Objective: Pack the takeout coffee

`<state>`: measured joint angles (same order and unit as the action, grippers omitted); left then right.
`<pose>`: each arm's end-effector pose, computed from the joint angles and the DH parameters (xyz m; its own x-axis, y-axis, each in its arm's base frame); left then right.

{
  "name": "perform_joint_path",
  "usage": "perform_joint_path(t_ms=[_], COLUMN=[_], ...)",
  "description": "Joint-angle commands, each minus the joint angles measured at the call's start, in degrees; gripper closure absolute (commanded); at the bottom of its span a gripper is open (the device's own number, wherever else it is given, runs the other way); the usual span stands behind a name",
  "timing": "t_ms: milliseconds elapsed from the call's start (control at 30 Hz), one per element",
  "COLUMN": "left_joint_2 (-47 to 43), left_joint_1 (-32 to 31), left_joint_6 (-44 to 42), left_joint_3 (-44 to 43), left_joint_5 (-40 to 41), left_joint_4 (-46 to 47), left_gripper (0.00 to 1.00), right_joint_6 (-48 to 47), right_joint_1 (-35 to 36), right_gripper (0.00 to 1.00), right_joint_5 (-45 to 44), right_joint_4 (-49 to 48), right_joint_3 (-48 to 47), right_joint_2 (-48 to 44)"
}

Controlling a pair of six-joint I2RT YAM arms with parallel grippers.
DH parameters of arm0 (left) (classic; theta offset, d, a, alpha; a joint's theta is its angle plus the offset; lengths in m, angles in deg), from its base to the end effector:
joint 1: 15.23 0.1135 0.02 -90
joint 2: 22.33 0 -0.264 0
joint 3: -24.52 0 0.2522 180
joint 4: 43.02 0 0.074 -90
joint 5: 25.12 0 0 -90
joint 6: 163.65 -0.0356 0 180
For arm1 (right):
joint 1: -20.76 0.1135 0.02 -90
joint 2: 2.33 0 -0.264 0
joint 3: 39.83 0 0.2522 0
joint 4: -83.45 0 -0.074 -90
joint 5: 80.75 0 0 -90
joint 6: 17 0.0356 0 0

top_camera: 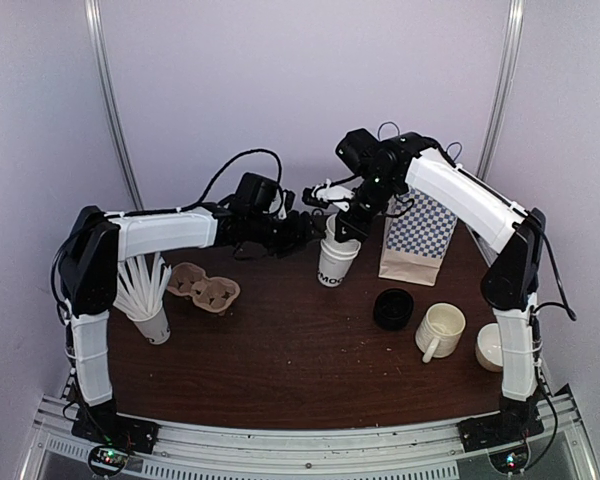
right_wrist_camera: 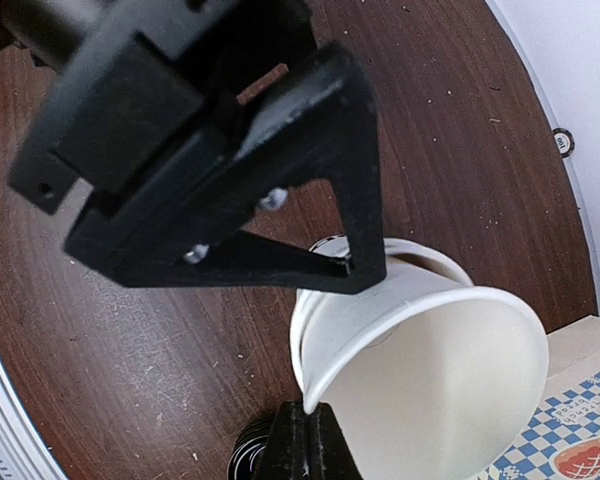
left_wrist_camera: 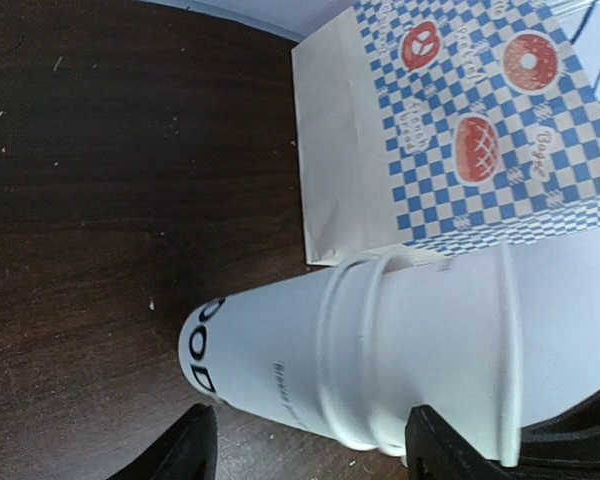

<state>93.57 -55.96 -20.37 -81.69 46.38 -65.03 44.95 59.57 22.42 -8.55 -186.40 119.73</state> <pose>0.3530 -0.3189 0.2519 -0.8981 -0.2298 -0.3751 0.1731 0.5992 -0.7817 0.3363 0.2809 0.3446 -0.2912 -0.8218 -0.4898 -0.9364 0.3496 -0.0300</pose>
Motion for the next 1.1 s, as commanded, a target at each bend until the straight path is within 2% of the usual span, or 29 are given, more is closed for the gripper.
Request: perform_joint_path(t_ms=[0,233,533,833,1067], left_joint_2=[3.72,4.95,0.1,-9.92,-16.02], left_joint_1=[-0.31,-0.29,-0.31,0.09,2.83], left_joint_6=[-0.77,-1.74,-5.69,-21.58,-32.55], left_joint_3=[-1.8,-3.66,-5.19,-10.1,-9.65], left_joint_5=[3.24,2.94,2.73,9.09,13.14], left_joint_4=[-1.41,-2.6,-3.77,-16.55,-22.73], left_gripper=[0.32,0.32,0.31,0.28,0.25], right_joint_6=[-1.19,-1.91,-3.16,-4.72,-11.23], right_joint_1=[0.3,0.26,1.08,2.58,11.02], right_gripper=[1.0,1.0,1.0,1.0,1.0], right_joint_5=[-0.96,-3.61,-6.01,-4.91,-6.05], right_joint_4=[-1.31,-2.05,0.45,-0.37,-0.75], right_joint_3=[-1.47,-0.51,-1.64,8.17,20.18], right_joint_2=[0.94,1.23,-3.9,-15.09,-21.3])
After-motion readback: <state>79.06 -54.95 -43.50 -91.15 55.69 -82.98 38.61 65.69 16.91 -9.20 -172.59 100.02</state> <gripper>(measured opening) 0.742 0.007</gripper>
